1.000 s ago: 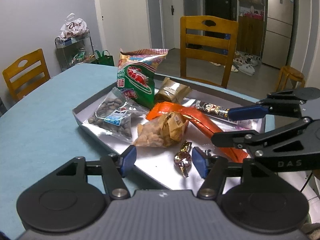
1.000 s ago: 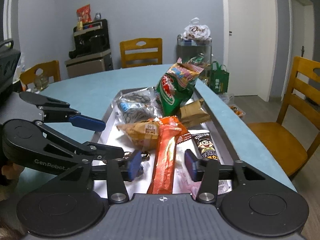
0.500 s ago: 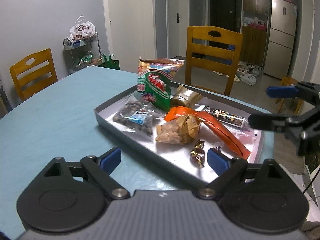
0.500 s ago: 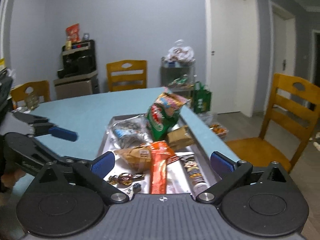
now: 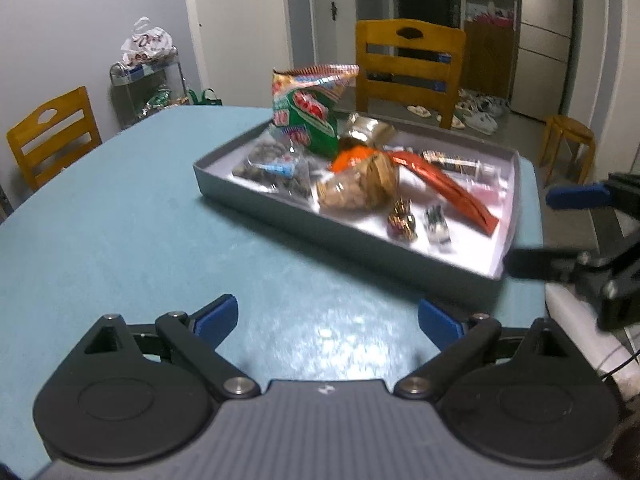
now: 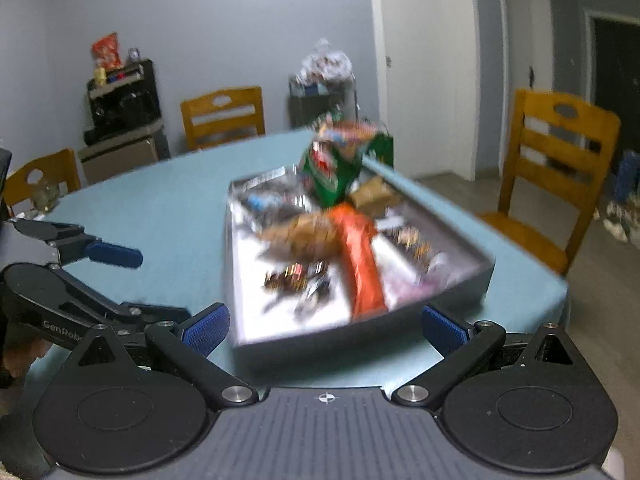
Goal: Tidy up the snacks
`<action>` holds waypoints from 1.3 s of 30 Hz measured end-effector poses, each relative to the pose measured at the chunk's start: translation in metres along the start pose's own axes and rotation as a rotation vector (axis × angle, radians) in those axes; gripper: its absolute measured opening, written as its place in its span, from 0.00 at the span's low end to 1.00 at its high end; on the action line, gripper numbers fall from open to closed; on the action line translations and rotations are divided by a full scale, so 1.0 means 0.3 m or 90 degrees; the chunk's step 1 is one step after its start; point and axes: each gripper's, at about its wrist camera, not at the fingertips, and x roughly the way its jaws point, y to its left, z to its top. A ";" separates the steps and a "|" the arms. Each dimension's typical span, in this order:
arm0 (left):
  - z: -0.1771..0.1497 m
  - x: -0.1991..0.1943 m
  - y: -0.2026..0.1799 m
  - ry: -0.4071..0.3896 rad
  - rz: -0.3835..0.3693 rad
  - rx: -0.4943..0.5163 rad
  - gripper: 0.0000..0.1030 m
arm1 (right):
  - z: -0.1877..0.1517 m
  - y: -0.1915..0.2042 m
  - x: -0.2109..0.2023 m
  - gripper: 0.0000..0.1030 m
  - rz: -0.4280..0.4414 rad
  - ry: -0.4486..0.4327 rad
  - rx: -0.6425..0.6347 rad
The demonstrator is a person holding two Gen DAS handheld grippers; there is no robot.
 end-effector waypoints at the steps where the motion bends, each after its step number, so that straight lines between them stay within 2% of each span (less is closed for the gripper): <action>1: -0.009 0.000 0.002 -0.001 -0.001 -0.001 0.95 | -0.011 0.011 0.008 1.00 -0.004 0.014 0.000; 5: -0.033 0.004 0.018 0.003 -0.011 -0.015 0.97 | -0.035 0.053 0.041 1.00 -0.028 0.044 -0.004; 8: -0.048 0.015 0.030 0.006 -0.011 -0.030 0.98 | -0.043 0.085 0.050 1.00 -0.040 0.035 -0.011; 14: -0.061 0.056 0.030 0.029 0.012 -0.035 0.99 | -0.062 0.098 0.102 1.00 -0.063 0.071 -0.002; 39: -0.070 0.067 0.048 0.021 0.001 -0.057 0.99 | -0.077 0.097 0.102 1.00 -0.067 0.057 -0.003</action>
